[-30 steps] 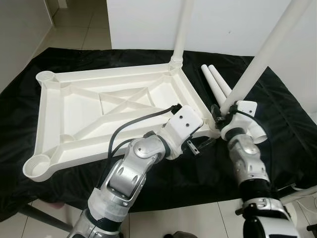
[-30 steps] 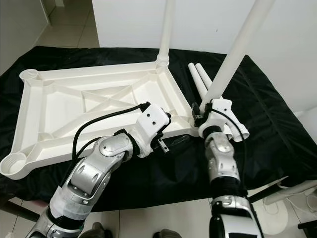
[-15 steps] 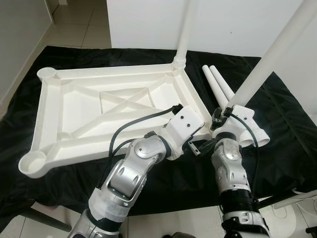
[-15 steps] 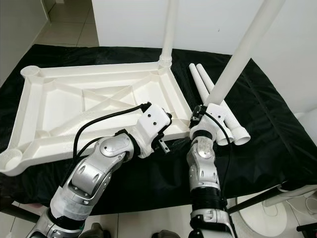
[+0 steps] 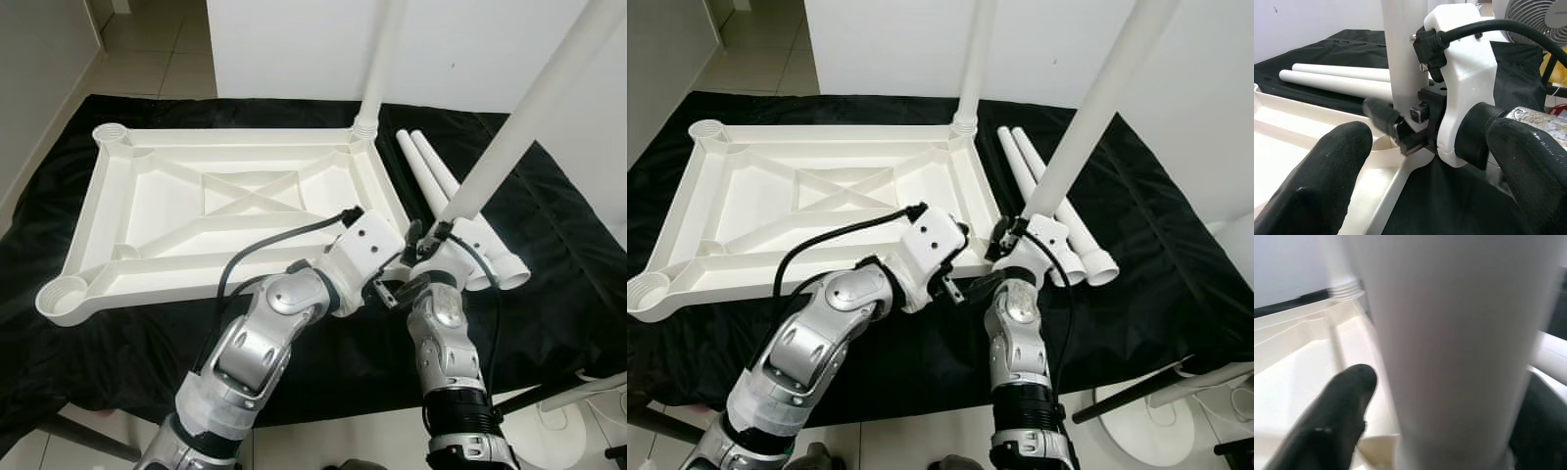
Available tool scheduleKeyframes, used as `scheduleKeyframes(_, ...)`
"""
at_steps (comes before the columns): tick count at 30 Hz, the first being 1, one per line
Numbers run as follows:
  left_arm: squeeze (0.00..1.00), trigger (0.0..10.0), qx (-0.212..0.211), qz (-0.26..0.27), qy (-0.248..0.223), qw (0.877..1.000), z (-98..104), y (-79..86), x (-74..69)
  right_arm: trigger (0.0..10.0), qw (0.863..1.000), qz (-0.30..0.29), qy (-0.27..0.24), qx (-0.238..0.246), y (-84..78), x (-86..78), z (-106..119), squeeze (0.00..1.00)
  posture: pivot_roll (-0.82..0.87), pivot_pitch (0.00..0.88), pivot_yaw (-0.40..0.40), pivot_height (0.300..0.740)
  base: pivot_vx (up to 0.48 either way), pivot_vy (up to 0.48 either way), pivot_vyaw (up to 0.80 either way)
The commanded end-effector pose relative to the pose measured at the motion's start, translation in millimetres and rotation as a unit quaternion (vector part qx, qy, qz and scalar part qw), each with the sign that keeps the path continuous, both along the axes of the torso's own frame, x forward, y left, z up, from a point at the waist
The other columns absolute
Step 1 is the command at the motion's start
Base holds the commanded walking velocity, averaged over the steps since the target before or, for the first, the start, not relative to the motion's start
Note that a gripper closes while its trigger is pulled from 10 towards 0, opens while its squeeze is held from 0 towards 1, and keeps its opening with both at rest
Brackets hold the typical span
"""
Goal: Building children table
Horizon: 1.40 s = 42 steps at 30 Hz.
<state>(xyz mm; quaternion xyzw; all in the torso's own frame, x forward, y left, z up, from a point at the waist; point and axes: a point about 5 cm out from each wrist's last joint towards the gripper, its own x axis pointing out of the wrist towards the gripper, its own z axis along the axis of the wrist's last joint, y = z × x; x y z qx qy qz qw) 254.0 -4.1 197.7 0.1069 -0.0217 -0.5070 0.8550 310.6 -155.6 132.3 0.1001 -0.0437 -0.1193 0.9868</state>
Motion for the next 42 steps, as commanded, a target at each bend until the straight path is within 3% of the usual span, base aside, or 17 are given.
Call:
scheduleKeyframes(1, 0.00, 10.0, -0.004, 0.016, -0.007, 1.000, 1, -0.7, 0.2, 10.0, 1.000, 0.010, 0.012, 0.000, -1.1, -1.9, -7, 1.00, -0.07, 0.001, -0.035, 0.740, 0.000, 0.000, 0.00)
scheduleKeyframes(2, 0.00, 10.0, -0.004, 0.016, -0.007, 1.000, 1, -0.7, 0.2, 10.0, 1.000, 0.010, 0.012, 0.000, -1.1, -1.9, -7, 1.00, -0.07, 0.001, -0.035, 0.740, 0.000, 0.000, 0.00)
scheduleKeyframes(3, 0.00, 10.0, -0.004, 0.016, -0.006, 1.000, 1, -0.5, 0.3, 10.0, 0.999, 0.036, 0.001, -0.018, -4.6, -1.3, -5, 0.00, -0.07, 0.001, -0.036, 0.740, 0.000, 0.000, 0.00)
scheduleKeyframes(8, 0.00, 10.0, -0.003, 0.018, -0.006, 1.000, 1, 0.1, 1.2, 10.0, 0.993, 0.108, -0.010, -0.049, -18.3, 0.4, -1, 0.00, -0.07, 0.010, -0.031, 0.740, 0.000, 0.000, 0.00)
scheduleKeyframes(11, 0.00, 10.0, -0.002, 0.018, -0.006, 1.000, 1, 0.5, 1.6, 10.0, 0.990, 0.123, -0.014, -0.063, -23.9, 1.2, 1, 0.00, -0.07, 0.010, -0.031, 0.740, 0.000, 0.000, 0.00)
scheduleKeyframes(14, 0.00, 10.0, 0.004, 0.019, -0.005, 1.000, -2, 1.6, 2.3, 10.0, 0.979, 0.172, -0.015, -0.108, -41.5, 5.9, 6, 0.00, -0.08, 0.018, -0.025, 0.740, 0.000, 0.000, 0.00)
scheduleKeyframes(16, 0.00, 10.0, 0.004, 0.019, -0.005, 1.000, -2, 1.6, 2.3, 10.0, 0.979, 0.172, -0.015, -0.108, -41.5, 5.9, 6, 0.00, -0.08, 0.018, -0.025, 0.740, 0.000, 0.000, 0.00)
scheduleKeyframes(20, 0.00, 10.0, 0.015, 0.032, 0.008, 0.999, -20, 4.5, 6.3, 10.0, 0.959, 0.239, -0.023, -0.148, -50.1, 8.5, 9, 0.00, -0.07, 0.023, -0.024, 0.740, 0.000, 0.000, 0.00)
scheduleKeyframes(22, 0.00, 10.0, 0.019, 0.033, 0.009, 0.999, -23, 5.2, 6.5, 10.0, 0.957, 0.249, -0.025, -0.149, -51.4, 8.5, 10, 0.00, -0.07, 0.023, -0.024, 0.740, 0.000, 0.000, 0.00)
scheduleKeyframes(24, 0.00, 10.0, 0.030, 0.029, -0.011, 0.999, -28, 6.7, 5.4, 10.0, 0.947, 0.281, -0.031, -0.156, -53.9, 9.1, 12, 0.00, -0.07, 0.023, -0.024, 0.740, 0.000, 0.000, 0.00)
scheduleKeyframes(30, 0.00, 10.0, 0.036, 0.025, -0.018, 0.999, -33, 7.3, 4.9, 10.0, 0.935, 0.310, -0.035, -0.167, -56.7, 11.6, 15, 0.00, -0.07, 0.023, -0.024, 0.740, 0.000, 0.000, 0.00)
scheduleKeyframes(35, 0.00, 10.0, 0.008, 0.020, -0.029, 0.999, -34, 5.7, 4.9, 10.0, 0.927, 0.327, -0.026, -0.181, -61.7, 17.4, 12, 0.00, -0.07, 0.018, -0.019, 0.740, 0.000, 0.000, 0.00)
scheduleKeyframes(40, 0.00, 10.0, 0.003, 0.018, -0.031, 0.999, -34, 5.3, 4.5, 10.0, 0.926, 0.329, -0.025, -0.186, -62.6, 18.3, 13, 0.00, -0.07, 0.018, -0.019, 0.740, 0.000, 0.000, 0.00)
scheduleKeyframes(41, 0.00, 10.0, -0.003, 0.015, -0.036, 0.999, -32, 5.4, 4.4, 5.5, 0.922, 0.334, -0.018, -0.195, -66.9, 20.4, 12, 0.00, -0.07, 0.014, -0.018, 0.740, 0.000, 0.000, 0.00)
scheduleKeyframes(42, 0.00, 10.0, -0.003, 0.015, -0.036, 0.999, -32, 5.4, 4.4, 5.5, 0.922, 0.334, -0.018, -0.195, -66.9, 20.4, 12, 0.00, -0.07, 0.014, -0.018, 0.740, 0.000, 0.000, 0.00)
